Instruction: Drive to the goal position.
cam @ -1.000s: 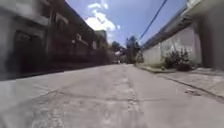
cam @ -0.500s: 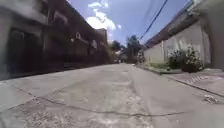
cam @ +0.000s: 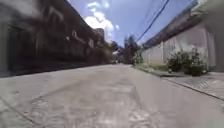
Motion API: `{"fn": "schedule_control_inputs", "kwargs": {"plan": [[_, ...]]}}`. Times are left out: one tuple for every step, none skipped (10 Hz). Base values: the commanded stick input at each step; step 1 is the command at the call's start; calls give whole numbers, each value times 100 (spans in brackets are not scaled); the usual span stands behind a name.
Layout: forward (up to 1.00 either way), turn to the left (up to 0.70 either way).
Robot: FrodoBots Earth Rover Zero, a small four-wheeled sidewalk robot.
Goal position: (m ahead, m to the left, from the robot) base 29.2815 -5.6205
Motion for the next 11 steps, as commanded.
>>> {"fn": "schedule_control_inputs", "kwargs": {"plan": [[98, -2], [98, -1], [98, -7], [98, -9], [98, -3], [98, -2], [98, -7], [98, -21], [98, -29], [98, -8], [98, -18]]}}
